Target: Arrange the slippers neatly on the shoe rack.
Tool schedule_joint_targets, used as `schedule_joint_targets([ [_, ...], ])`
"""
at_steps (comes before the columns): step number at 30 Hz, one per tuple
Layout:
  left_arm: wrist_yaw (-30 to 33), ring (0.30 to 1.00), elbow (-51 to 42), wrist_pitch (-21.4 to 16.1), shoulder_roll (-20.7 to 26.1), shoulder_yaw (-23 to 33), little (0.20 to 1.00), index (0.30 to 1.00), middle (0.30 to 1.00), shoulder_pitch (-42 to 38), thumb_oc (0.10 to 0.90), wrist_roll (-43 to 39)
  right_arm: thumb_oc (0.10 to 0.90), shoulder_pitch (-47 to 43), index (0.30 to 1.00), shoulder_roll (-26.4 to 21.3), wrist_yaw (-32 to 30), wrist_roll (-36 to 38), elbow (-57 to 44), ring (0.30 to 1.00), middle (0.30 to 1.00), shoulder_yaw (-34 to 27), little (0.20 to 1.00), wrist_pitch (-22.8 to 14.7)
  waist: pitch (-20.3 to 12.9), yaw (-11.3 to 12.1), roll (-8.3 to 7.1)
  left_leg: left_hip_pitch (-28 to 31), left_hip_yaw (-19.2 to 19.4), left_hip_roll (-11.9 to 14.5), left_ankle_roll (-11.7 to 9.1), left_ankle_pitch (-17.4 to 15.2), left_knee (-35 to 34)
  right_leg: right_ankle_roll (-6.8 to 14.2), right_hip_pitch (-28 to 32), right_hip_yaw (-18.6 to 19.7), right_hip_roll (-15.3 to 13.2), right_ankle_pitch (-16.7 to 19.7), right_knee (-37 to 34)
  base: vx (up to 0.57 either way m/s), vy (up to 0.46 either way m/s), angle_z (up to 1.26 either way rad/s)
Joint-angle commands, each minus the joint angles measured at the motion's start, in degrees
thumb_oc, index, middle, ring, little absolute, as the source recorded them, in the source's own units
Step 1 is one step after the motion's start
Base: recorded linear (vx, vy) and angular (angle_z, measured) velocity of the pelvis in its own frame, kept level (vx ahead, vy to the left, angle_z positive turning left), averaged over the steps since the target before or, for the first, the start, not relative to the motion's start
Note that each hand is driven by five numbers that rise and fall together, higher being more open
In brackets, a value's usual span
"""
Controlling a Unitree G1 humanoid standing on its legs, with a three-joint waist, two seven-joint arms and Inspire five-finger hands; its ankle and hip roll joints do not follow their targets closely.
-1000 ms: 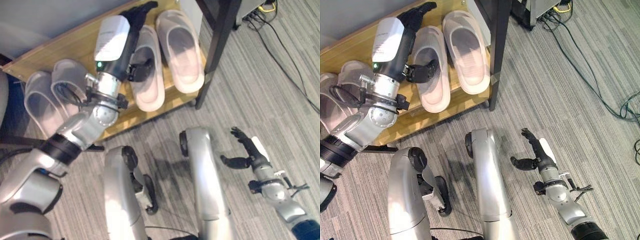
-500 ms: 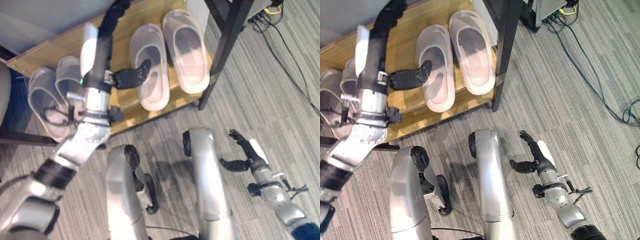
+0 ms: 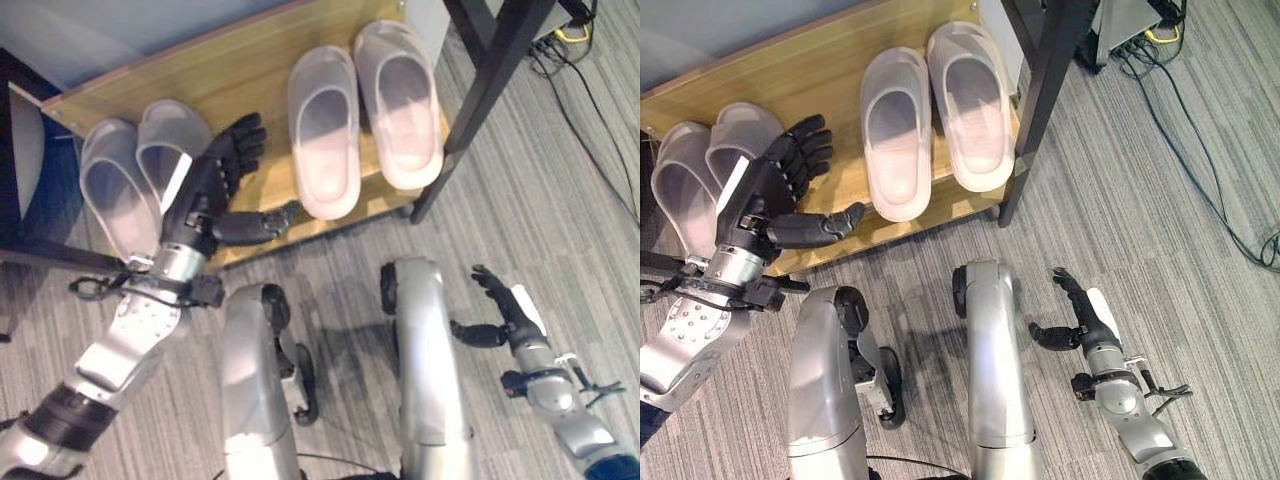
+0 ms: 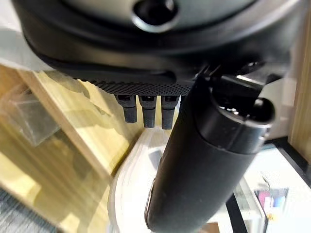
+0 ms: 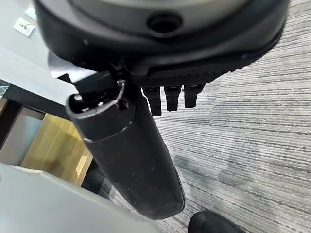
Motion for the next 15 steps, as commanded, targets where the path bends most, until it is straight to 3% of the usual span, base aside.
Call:
schedule_joint_targets([
  [1,-3.0,0.900,-5.7,-2.9,3.4,1.3,0.900,0.900,0.900,-6.1,0.800,-4.0,0.800,-0.1,0.900,-3.4,-0.7,-0.3,-8.5,0.900,0.900,-4.8,0.900,-3.3,-1.8,1.1,0.38,-3.4,-3.5,-1.6,0.7,0.2,-2.0,-4.6,6.6,2.4,-4.4,-7.8,2.2,0.00,0.000,0.00],
  [7,-5.7,0.900,-5.7,-0.7,3.6,-4.2,0.900,0.900,0.900,-8.8,0.800,-3.7,0.800,-1.0,0.900,-4.0,-0.2,-0.5,-8.0,0.900,0.900,-4.2,0.900,-3.1,-1.8,0.7,0.09,-3.4,-3.5,-1.6,0.7,0.4,-2.0,-4.6,6.6,2.6,-4.4,-7.7,2.1,0.00,0.000,0.00],
  [15,-6.2,0.900,-3.0,0.8,-1.4,-11.8,0.900,0.900,0.900,-15.5,0.800,-2.3,0.800,-2.4,0.900,-4.4,0.0,-0.2,-7.6,0.900,0.900,-2.9,0.900,-3.3,-1.8,0.1,-0.46,-3.4,-3.1,-1.7,0.8,0.9,-1.9,-4.4,6.6,2.5,-4.7,-7.4,1.8,0.00,0.000,0.00],
])
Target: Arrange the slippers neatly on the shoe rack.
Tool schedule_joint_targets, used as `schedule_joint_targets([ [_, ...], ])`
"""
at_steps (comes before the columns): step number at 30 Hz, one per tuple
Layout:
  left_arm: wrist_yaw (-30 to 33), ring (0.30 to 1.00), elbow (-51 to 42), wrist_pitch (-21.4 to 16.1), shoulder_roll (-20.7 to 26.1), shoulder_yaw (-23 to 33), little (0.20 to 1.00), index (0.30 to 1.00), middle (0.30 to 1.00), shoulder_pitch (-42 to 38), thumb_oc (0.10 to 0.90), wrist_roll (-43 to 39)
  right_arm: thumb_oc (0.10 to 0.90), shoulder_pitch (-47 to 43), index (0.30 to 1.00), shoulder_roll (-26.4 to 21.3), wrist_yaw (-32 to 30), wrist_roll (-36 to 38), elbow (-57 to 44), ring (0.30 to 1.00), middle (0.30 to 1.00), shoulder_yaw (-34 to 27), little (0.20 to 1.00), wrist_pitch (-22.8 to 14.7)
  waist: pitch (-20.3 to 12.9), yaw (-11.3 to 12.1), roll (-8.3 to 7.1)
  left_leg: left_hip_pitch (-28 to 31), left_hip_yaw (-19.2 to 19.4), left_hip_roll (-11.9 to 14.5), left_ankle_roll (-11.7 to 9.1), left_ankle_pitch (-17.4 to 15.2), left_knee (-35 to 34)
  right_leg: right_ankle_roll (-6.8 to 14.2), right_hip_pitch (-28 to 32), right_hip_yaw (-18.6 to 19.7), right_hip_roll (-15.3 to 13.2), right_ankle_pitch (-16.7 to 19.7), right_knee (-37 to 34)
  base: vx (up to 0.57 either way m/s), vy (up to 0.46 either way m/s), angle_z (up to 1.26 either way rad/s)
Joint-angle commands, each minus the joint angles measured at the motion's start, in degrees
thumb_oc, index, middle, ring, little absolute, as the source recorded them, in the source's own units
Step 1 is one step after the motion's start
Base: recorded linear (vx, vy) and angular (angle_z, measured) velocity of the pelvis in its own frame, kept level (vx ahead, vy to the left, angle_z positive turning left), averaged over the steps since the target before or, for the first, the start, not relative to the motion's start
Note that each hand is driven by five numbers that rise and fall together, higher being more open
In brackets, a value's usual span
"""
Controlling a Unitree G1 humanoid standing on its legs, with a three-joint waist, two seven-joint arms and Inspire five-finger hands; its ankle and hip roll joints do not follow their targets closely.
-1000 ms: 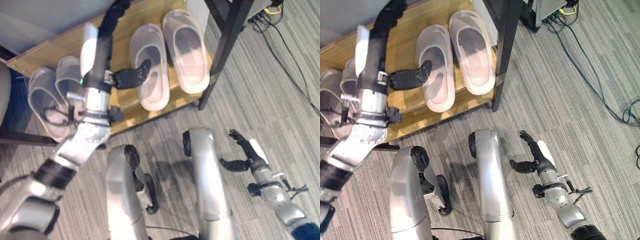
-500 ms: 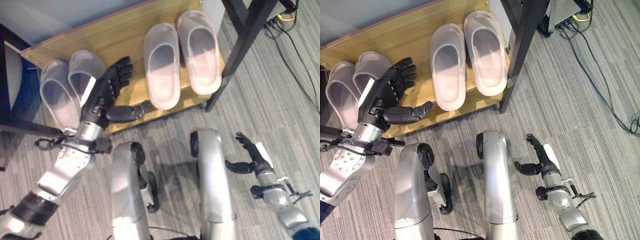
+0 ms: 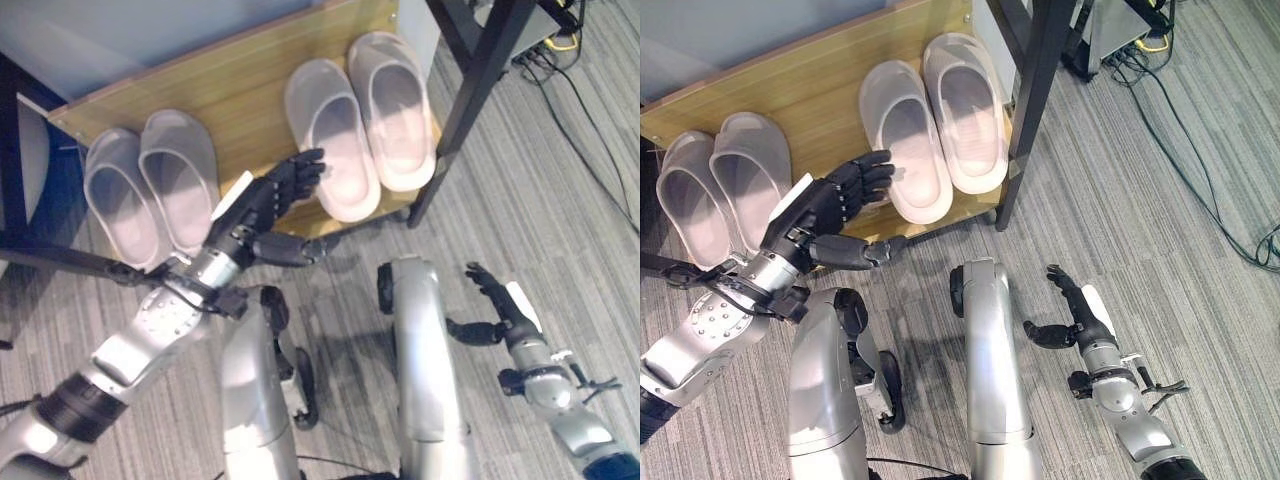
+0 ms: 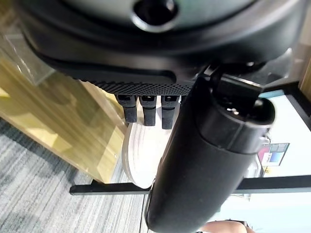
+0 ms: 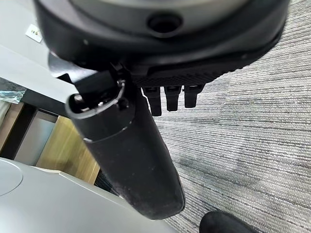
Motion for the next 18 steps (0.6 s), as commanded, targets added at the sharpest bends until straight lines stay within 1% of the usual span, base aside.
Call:
schedule_joint_targets([
  [1,-0.2,0.900,-1.6,-2.9,-3.4,-2.7,0.900,0.900,0.900,-9.8,0.800,0.0,0.800,-2.2,0.900,-4.4,-0.6,0.0,-6.3,0.900,0.900,-2.7,0.900,-3.5,-1.8,0.7,-0.72,-4.6,-2.9,-1.8,0.9,1.0,-2.2,-4.7,5.4,2.4,-4.6,-7.2,1.4,0.00,0.000,0.00],
  [3,1.2,0.900,0.4,-3.7,-5.1,-3.7,0.900,0.900,0.900,-13.2,0.800,0.5,0.800,-2.3,0.900,-4.6,-0.8,0.5,-6.5,0.900,0.900,-2.2,0.900,-3.7,-1.8,0.3,-0.91,-4.6,-2.7,-1.8,0.9,1.2,-2.2,-4.7,5.4,2.4,-4.8,-7.2,1.3,0.00,0.000,0.00],
  [7,1.4,0.900,1.2,-3.8,-5.1,-3.4,0.900,0.900,0.900,-13.5,0.800,1.1,0.800,-2.2,0.900,-5.0,-0.8,0.0,-6.6,0.900,0.900,-2.3,0.900,-3.7,-1.8,0.3,-0.79,-4.6,-2.8,-1.8,0.8,1.4,-2.1,-4.7,5.4,2.4,-4.7,-7.1,1.3,0.00,0.000,0.00],
  [10,2.1,0.900,2.4,-4.1,-5.5,-1.3,0.900,0.900,0.900,-11.9,0.800,2.7,0.800,-2.2,0.900,-4.8,-0.8,-0.1,-6.2,0.900,0.900,-2.2,0.900,-3.8,-1.8,0.7,-0.62,-4.6,-3.0,-1.8,0.7,1.6,-2.2,-4.6,5.4,2.2,-4.8,-6.8,1.2,0.00,0.000,0.00],
  [14,3.7,0.900,4.2,-5.0,-6.6,0.1,0.900,0.900,0.900,-12.1,0.800,4.8,0.800,-2.6,0.900,-4.6,-1.0,-0.2,-5.8,0.900,0.900,-1.6,0.900,-4.0,-1.8,0.7,-0.76,-4.6,-2.7,-2.0,0.6,1.9,-2.4,-4.6,5.4,2.3,-4.7,-6.7,1.2,0.00,0.000,0.00],
  [18,5.1,0.900,1.1,-6.6,-5.7,2.8,0.900,0.900,0.900,-11.6,0.800,4.9,0.800,-2.1,0.900,-5.1,-1.0,-0.8,-6.7,0.900,0.900,-1.7,0.900,-4.2,-1.8,1.0,-0.62,-4.6,-2.6,-2.0,0.5,1.9,-2.4,-4.8,5.4,2.2,-4.8,-6.6,1.2,0.00,0.000,0.00],
])
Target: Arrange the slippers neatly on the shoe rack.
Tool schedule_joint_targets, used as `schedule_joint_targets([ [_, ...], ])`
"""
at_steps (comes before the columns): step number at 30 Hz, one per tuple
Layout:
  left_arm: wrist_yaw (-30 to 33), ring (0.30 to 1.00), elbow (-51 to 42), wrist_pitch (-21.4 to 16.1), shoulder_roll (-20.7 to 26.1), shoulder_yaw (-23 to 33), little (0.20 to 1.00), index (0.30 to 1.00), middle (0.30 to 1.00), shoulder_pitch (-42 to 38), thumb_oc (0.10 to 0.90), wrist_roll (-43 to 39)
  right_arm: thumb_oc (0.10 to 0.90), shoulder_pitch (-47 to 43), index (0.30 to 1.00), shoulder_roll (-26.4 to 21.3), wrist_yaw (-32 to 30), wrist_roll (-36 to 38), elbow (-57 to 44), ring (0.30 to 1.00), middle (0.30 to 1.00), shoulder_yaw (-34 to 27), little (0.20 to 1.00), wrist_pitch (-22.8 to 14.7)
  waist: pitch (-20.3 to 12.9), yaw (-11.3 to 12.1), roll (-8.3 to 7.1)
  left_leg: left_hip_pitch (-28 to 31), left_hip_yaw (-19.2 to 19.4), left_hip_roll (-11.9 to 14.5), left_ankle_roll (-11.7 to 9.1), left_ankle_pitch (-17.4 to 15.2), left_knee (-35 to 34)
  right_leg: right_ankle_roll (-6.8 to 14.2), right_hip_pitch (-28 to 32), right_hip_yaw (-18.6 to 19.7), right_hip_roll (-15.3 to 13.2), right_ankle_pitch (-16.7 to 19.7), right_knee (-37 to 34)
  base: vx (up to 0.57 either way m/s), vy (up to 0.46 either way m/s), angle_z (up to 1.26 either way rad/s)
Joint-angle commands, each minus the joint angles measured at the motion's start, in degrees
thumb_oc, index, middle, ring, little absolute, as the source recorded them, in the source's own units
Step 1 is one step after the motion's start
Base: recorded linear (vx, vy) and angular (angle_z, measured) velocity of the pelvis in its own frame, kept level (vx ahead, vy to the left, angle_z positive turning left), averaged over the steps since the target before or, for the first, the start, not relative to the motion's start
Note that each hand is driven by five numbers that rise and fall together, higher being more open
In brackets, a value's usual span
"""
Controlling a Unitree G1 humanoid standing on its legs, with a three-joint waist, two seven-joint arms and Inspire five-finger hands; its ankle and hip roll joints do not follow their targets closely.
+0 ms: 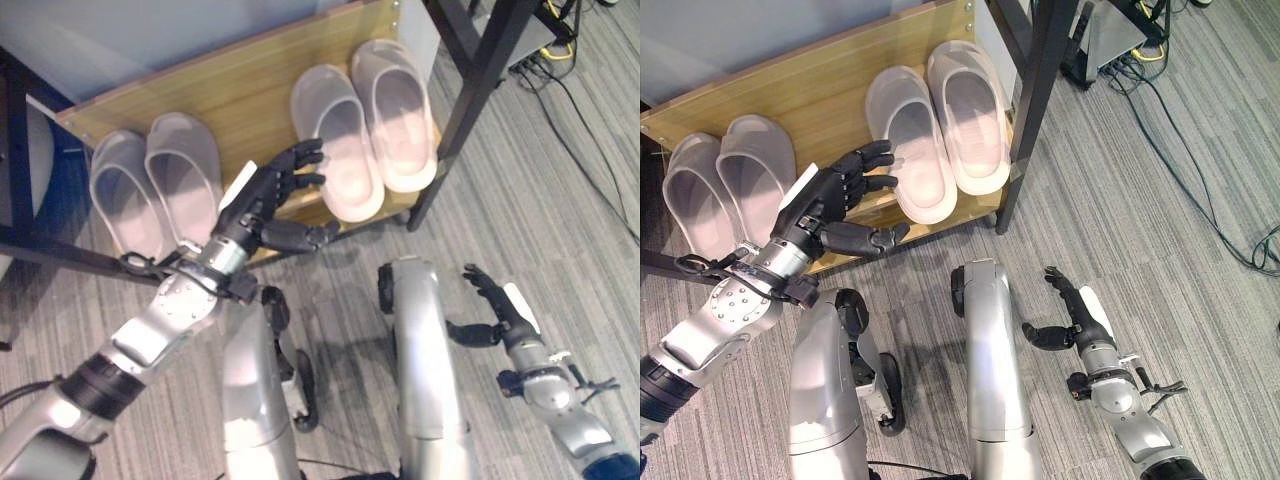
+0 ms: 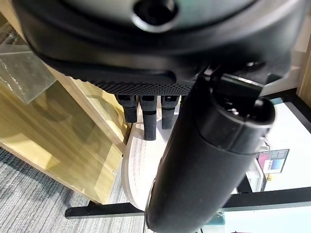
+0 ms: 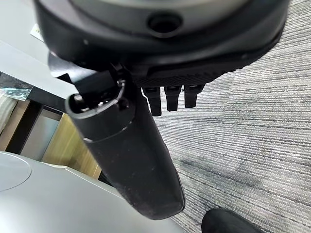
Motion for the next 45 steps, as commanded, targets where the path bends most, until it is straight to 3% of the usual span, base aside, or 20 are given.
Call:
schedule_joint_targets([
  [1,2.0,0.900,-4.6,-7.2,-2.7,4.6,0.900,0.900,0.900,-6.7,0.800,2.1,0.800,-2.1,0.900,-5.0,-1.1,-0.8,-6.8,0.900,0.900,-2.3,0.900,-4.1,-1.8,0.9,-0.59,-5.2,-2.6,-1.9,0.5,1.9,-3.0,-5.1,4.4,2.1,-4.6,-6.5,0.8,0.00,0.000,0.00],
  [12,3.9,0.900,-14.9,-10.3,1.5,10.0,0.900,0.900,0.900,-5.2,0.800,3.5,0.800,-0.4,0.900,-4.9,-1.2,-1.6,-7.7,0.900,0.900,-3.4,0.900,-4.2,-1.8,1.7,-0.04,-5.2,-2.7,-2.0,0.6,1.7,-2.9,-4.9,4.4,2.1,-4.5,-6.3,0.7,0.00,0.000,0.00],
  [19,2.5,0.900,-15.6,-9.8,-1.3,7.1,0.900,0.900,0.900,-7.3,0.800,1.2,0.800,-1.1,0.900,-4.8,-1.3,-1.8,-8.0,0.900,0.900,-2.8,0.900,-4.0,-1.8,1.1,-0.67,-5.2,-2.4,-2.2,0.6,1.7,-2.9,-4.7,4.4,2.6,-4.3,-6.1,0.7,0.00,0.000,0.00],
  [33,2.9,0.900,0.3,-8.1,-12.5,-2.4,0.900,0.900,0.900,-18.4,0.800,4.5,0.800,-4.3,0.900,-4.8,-1.0,-2.1,-5.9,0.900,0.900,-0.1,0.900,-3.8,-1.8,-1.1,-2.42,-5.2,-1.5,-2.3,0.5,1.6,-2.5,-4.0,4.4,3.8,-4.3,-6.7,1.0,0.00,0.000,0.00],
  [39,3.9,0.900,7.4,-7.7,-15.3,-4.4,0.900,0.900,0.900,-21.8,0.800,6.7,0.800,-5.7,0.900,-4.9,-1.1,-2.2,-4.8,0.900,0.900,1.7,0.900,-3.9,-1.8,-1.7,-3.05,-5.2,-1.3,-2.6,0.5,1.5,-2.5,-3.8,4.4,4.5,-4.3,-6.9,1.1,0.01,0.007,0.00],
  [45,5.0,0.900,13.7,-7.2,-15.3,-5.4,0.900,0.900,0.900,-25.2,0.800,9.5,0.800,-6.1,0.900,-5.2,-1.2,-2.3,-4.4,0.900,0.900,2.1,0.900,-4.0,-1.8,-2.3,-3.68,-5.2,-1.3,-2.7,0.3,1.3,-2.3,-3.6,4.4,5.2,-4.2,-7.1,1.4,0.01,0.006,0.00],
])
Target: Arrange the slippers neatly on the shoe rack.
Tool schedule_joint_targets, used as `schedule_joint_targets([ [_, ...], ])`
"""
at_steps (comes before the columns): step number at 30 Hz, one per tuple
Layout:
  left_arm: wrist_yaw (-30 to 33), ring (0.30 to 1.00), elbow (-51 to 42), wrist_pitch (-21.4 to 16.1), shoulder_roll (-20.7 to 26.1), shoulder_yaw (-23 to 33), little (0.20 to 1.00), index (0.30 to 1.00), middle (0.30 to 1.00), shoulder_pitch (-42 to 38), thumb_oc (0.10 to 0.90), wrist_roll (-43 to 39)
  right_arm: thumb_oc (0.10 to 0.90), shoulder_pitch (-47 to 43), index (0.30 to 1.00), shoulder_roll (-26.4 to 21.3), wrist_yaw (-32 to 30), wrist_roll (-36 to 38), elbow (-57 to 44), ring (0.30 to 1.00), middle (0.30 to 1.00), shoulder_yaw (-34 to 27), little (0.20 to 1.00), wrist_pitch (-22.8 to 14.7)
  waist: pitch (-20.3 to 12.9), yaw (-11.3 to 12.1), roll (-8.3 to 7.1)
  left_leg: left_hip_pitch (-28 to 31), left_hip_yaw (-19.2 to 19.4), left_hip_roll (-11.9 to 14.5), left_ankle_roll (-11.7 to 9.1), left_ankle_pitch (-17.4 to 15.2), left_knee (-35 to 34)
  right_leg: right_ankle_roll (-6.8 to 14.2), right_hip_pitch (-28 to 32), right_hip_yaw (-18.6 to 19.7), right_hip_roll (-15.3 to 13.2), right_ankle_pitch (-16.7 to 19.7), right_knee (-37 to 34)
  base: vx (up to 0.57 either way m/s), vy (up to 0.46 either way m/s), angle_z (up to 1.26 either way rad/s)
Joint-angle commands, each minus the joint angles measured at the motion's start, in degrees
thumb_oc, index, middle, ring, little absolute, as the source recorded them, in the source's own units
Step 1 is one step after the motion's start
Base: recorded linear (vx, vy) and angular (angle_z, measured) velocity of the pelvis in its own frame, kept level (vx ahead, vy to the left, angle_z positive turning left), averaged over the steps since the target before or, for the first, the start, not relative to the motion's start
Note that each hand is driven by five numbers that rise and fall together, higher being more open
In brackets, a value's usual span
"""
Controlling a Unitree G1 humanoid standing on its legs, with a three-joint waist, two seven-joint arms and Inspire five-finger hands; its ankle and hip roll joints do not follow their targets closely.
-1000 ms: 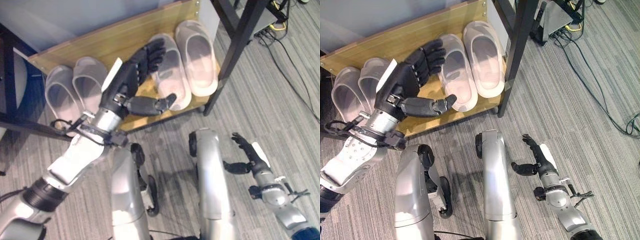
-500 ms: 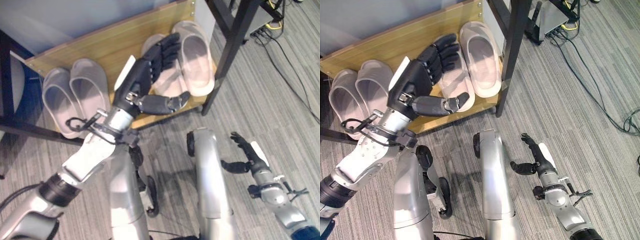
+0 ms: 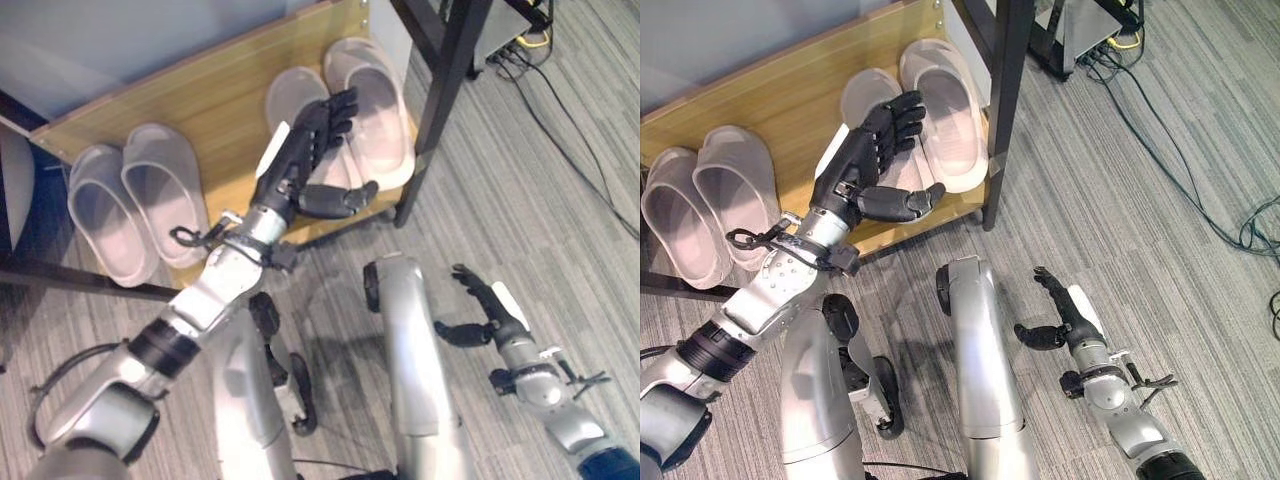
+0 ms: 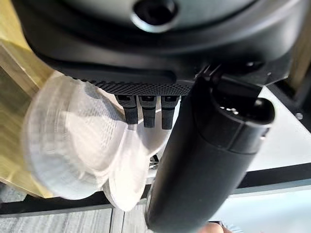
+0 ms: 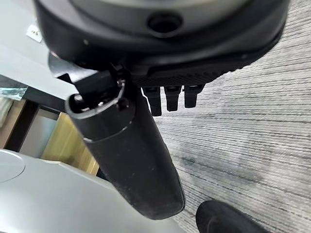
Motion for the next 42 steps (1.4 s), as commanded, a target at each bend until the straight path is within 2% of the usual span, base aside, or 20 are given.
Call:
schedule_joint_targets([
  [1,2.3,0.900,2.0,-4.3,-1.4,-1.1,0.900,0.900,0.900,-11.4,0.800,4.7,0.800,-3.2,0.900,-4.7,-1.0,-2.0,-4.7,0.900,0.900,-2.2,0.900,-4.1,-2.2,1.3,-2.89,-5.0,-1.6,-2.8,0.2,1.4,-2.3,-3.7,5.0,4.8,-4.7,-7.0,1.3,0.00,0.000,0.00],
  [10,3.6,0.900,8.9,-4.5,-1.3,-2.1,0.900,0.900,0.900,-15.3,0.800,4.9,0.800,-3.7,0.900,-4.5,-0.7,-1.6,-4.2,0.900,0.900,-0.8,0.900,-4.5,-2.2,0.8,-3.36,-5.0,-1.7,-3.1,0.0,1.3,-1.8,-3.6,5.0,5.5,-4.4,-7.0,1.6,0.01,0.003,0.00],
  [19,3.9,0.900,8.1,-5.3,-0.9,-1.3,0.900,0.900,0.900,-15.9,0.800,4.3,0.800,-3.7,0.900,-4.1,-0.5,-2.0,-3.6,0.900,0.900,-0.3,0.900,-4.7,-2.2,0.7,-3.55,-5.0,-1.3,-3.2,-0.2,1.2,-1.5,-3.6,5.0,5.9,-4.2,-7.0,2.2,0.00,0.000,0.00],
  [27,3.6,0.900,-4.5,-7.7,1.5,3.3,0.900,0.900,0.900,-10.5,0.800,1.3,0.800,-1.9,0.900,-3.7,-0.9,-3.0,-4.0,0.900,0.900,-1.7,0.900,-4.4,-2.2,1.7,-2.90,-5.0,-1.6,-3.5,-0.6,0.9,-1.3,-4.0,5.0,5.2,-4.1,-7.3,2.6,0.00,0.000,0.00],
  [35,0.6,0.900,-23.5,-9.1,4.7,10.6,0.900,0.900,0.900,1.7,0.800,-2.7,0.800,0.7,0.900,-2.4,-1.4,-4.3,-5.1,0.900,0.900,-4.2,0.900,-3.8,-2.2,3.7,-1.69,-5.0,-1.9,-3.7,-0.8,0.5,-1.5,-4.4,5.0,4.4,-4.0,-7.2,2.6,0.00,0.000,0.00],
  [39,0.0,0.900,-27.4,-9.3,5.6,12.5,0.900,0.900,0.900,4.6,0.800,-3.4,0.800,1.3,0.900,-2.0,-1.4,-4.7,-5.4,0.900,0.900,-4.8,0.900,-3.7,-2.2,4.1,-1.49,-5.0,-2.0,-3.6,-0.8,0.5,-1.7,-4.7,5.0,4.1,-3.9,-6.8,2.4,0.00,-0.017,0.02],
  [42,-1.0,0.900,-29.7,-9.0,6.5,15.1,0.900,0.900,0.900,9.4,0.800,-2.3,0.800,0.9,0.900,-1.1,-2.0,-5.6,-4.4,0.900,0.900,-5.5,0.900,-4.0,-2.2,5.7,-1.46,-5.0,-2.7,-3.1,-1.0,1.1,-3.5,-5.6,5.0,3.3,-3.3,-4.1,0.1,0.01,-0.008,0.01],
])
